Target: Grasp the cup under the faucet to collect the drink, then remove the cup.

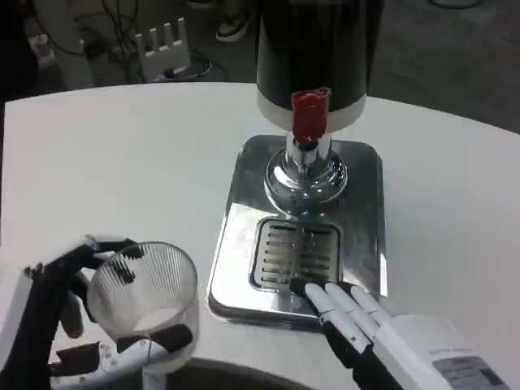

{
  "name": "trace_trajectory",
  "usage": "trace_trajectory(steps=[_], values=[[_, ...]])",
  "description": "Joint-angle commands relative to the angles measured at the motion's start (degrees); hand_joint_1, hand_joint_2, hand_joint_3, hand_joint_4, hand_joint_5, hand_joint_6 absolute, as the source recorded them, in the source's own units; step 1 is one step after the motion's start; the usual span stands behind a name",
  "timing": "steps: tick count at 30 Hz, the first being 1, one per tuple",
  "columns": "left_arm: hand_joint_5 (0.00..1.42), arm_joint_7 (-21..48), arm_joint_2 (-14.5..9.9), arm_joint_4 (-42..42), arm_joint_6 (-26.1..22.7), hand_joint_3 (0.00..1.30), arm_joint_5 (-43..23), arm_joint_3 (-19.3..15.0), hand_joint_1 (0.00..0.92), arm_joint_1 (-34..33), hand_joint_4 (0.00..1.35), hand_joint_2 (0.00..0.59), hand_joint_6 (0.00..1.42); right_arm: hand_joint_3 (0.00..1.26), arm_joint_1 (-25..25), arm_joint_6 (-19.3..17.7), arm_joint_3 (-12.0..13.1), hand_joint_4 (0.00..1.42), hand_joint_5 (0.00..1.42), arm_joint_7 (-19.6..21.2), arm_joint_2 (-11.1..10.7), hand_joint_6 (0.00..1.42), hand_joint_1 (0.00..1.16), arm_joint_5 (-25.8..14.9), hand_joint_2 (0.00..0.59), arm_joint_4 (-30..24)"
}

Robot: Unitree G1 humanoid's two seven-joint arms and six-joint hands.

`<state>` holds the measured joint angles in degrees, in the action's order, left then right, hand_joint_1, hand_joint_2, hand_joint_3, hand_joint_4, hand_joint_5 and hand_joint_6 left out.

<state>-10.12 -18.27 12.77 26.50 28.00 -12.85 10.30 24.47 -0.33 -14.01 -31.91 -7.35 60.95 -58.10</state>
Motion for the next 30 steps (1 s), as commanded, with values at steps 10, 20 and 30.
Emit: trace_trajectory(steps=[10,20,30], values=[[0.96,-7.4,-1.6,-22.3,-1.6,0.75,4.5,5.0,0.678,-23.0,0.84,0.016,1.14,0.01,1.3,0.6,1.0,0.0,0.0,-0.5,0.2,0.0,0.43,-0.8,0.437,0.2],[0.97,-12.3,-0.6,-38.4,-3.9,0.75,6.0,11.8,0.671,-36.1,0.84,0.021,1.14,0.01,1.8,1.1,2.2,0.0,0.0,-0.5,0.1,0.0,0.43,-1.2,0.437,0.6],[0.98,-20.0,3.3,-58.2,-3.3,0.76,6.8,20.4,0.654,-51.0,0.85,0.029,1.14,0.01,1.9,2.3,6.2,0.0,0.0,-0.3,-1.0,0.0,0.43,-3.8,0.437,1.3]])
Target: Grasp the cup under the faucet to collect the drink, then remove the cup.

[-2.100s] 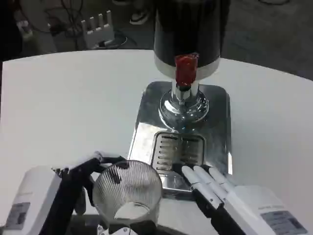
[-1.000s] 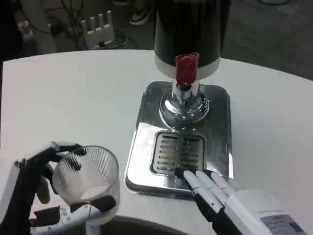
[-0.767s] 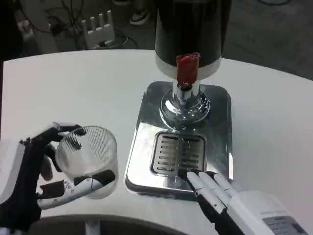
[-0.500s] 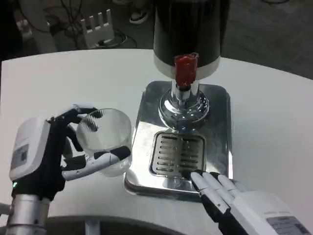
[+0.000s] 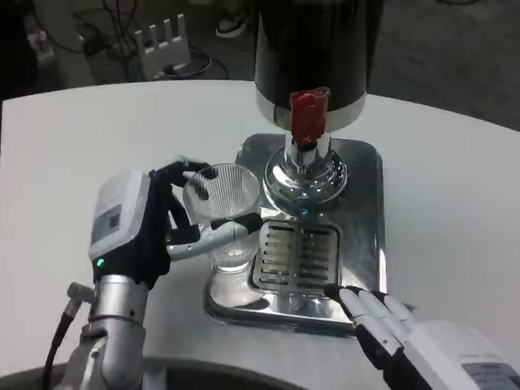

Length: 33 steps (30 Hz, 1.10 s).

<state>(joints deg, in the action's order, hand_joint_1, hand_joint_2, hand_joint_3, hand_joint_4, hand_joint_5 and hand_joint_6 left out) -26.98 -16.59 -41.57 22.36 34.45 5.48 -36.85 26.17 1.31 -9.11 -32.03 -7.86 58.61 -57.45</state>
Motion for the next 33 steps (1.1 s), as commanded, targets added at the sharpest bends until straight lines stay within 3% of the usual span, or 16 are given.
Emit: trace_trajectory(steps=[1,7,13,33], values=[[0.98,-3.7,1.9,-4.9,0.9,0.76,0.2,2.5,0.654,-4.7,0.85,0.029,1.14,0.01,0.1,0.7,1.6,0.0,0.0,-0.2,-0.6,0.0,0.43,-1.7,0.437,0.8],[0.99,-5.5,5.6,-9.4,1.0,0.76,0.5,6.7,0.651,-9.7,0.85,0.03,1.14,0.01,0.8,0.9,3.7,0.0,0.0,0.7,-1.3,0.0,0.43,-3.7,0.437,1.2],[0.99,-6.0,6.5,-10.1,1.4,0.76,0.5,9.7,0.642,-9.5,0.85,0.031,1.14,0.02,0.9,0.7,4.0,0.0,0.0,0.9,-1.5,0.0,0.43,-4.3,0.437,1.3],[0.99,-5.0,2.8,-2.6,1.1,0.77,-0.7,9.8,0.633,-4.4,0.85,0.039,1.14,0.02,1.0,0.6,1.5,0.0,0.0,1.5,-1.3,0.0,0.43,-3.6,0.437,1.1]])
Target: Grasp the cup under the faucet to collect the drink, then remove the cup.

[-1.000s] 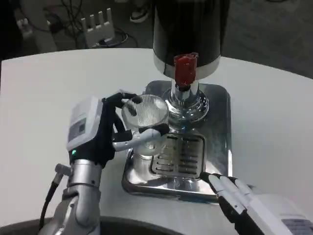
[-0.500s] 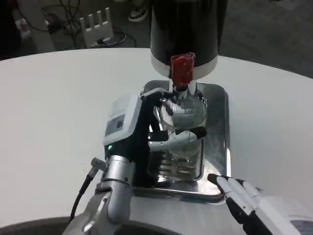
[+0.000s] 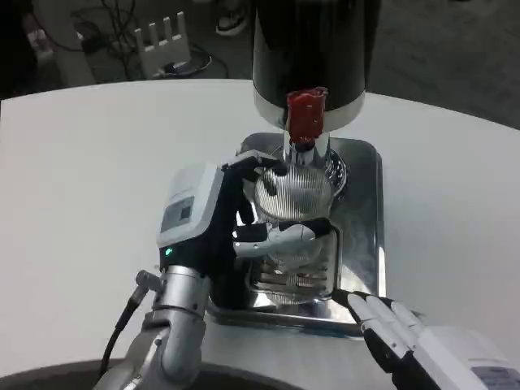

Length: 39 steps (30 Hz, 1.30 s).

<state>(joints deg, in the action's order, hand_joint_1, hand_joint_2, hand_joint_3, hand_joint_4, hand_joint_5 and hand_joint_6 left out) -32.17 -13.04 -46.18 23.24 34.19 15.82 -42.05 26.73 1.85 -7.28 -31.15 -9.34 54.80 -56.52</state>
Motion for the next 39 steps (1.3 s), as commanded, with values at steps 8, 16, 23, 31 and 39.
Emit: trace_trajectory(steps=[8,16,23,31,39], values=[[0.94,1.7,-0.4,1.8,-0.2,0.47,-1.1,-0.9,0.529,1.0,0.72,0.035,1.13,0.02,0.2,0.4,0.2,0.0,0.0,1.3,0.3,0.0,0.43,-0.7,0.437,0.3],[0.56,4.6,-0.5,0.5,-1.2,0.09,-1.1,-1.0,0.228,0.6,0.24,0.052,0.67,0.02,-0.5,0.8,0.1,0.0,0.0,1.1,0.4,0.0,0.43,-1.0,0.437,0.8],[0.17,11.9,-0.8,-1.4,0.0,0.0,-4.6,-1.6,0.104,0.0,0.0,0.0,0.3,0.02,-0.3,0.9,0.4,0.0,0.0,1.2,0.3,0.0,0.43,-1.2,0.442,0.5],[0.0,18.0,-2.1,0.5,1.8,0.0,-10.0,-3.7,0.001,2.0,0.0,0.0,0.1,0.03,-0.3,0.9,0.2,0.0,0.0,1.4,0.4,0.0,0.44,-1.3,0.445,0.6],[0.0,26.3,-4.1,5.2,4.1,0.0,-14.8,-5.3,0.0,5.7,0.0,0.0,0.04,0.03,-0.6,0.9,0.1,0.0,0.0,1.5,0.5,0.0,0.44,-1.3,0.446,0.9]])
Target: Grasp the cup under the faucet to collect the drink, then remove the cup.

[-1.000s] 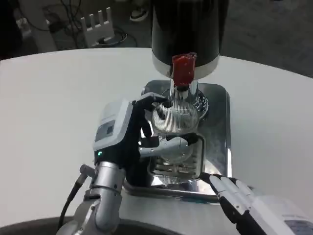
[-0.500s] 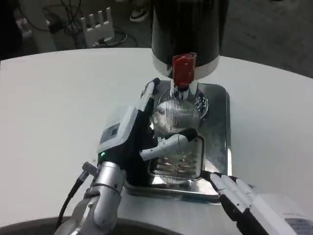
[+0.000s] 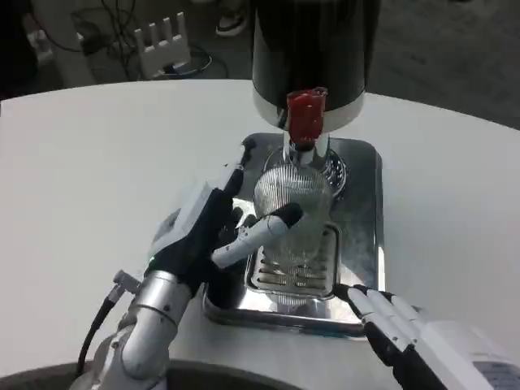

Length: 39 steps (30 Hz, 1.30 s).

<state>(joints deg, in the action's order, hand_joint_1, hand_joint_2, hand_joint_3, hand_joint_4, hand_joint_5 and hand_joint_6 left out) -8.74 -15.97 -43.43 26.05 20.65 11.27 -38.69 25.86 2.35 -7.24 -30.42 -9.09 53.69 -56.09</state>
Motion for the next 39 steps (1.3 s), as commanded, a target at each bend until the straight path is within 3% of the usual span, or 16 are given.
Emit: trace_trajectory(steps=[1,8,12,16,25,32,39], values=[[0.0,3.6,-1.4,3.2,1.3,0.0,-1.6,-1.0,0.0,2.8,0.0,0.0,0.04,0.03,0.5,0.4,0.1,0.0,0.0,0.9,0.2,0.0,0.44,-0.2,0.446,0.5],[0.0,7.5,-3.6,10.9,0.3,0.0,-5.4,-5.0,0.0,7.4,0.0,0.0,0.0,0.03,1.3,0.3,0.6,0.0,0.0,1.9,0.2,0.0,0.44,-0.5,0.446,0.5],[0.0,9.9,-5.7,20.5,-0.5,0.0,-9.6,-9.4,0.0,12.5,0.0,0.0,0.0,0.03,1.5,0.5,1.0,0.0,0.0,2.2,0.0,0.0,0.44,-1.0,0.446,0.6],[0.0,17.4,-7.8,30.1,-4.7,0.0,-17.3,-12.6,0.0,15.4,0.0,0.0,0.0,0.03,1.9,0.2,0.4,0.0,0.0,2.6,-0.1,0.0,0.44,-1.1,0.446,0.9],[0.0,35.4,-8.3,42.6,-17.5,0.0,-36.3,-13.8,0.0,11.3,0.0,0.0,0.0,0.03,2.8,0.3,1.1,0.0,0.0,3.2,-0.4,0.0,0.44,-1.4,0.446,0.5],[0.0,47.1,-12.2,45.8,-26.2,0.0,-43.1,-14.8,0.0,6.3,0.0,0.0,0.0,0.03,3.2,0.0,1.1,0.0,0.0,3.8,-0.4,0.0,0.44,-1.7,0.446,0.5],[0.0,49.4,-13.4,46.3,-28.7,0.0,-43.9,-17.2,0.0,5.2,0.0,0.0,0.0,0.03,3.3,0.0,1.2,0.0,0.0,3.8,-0.4,0.0,0.44,-1.8,0.446,0.5]])
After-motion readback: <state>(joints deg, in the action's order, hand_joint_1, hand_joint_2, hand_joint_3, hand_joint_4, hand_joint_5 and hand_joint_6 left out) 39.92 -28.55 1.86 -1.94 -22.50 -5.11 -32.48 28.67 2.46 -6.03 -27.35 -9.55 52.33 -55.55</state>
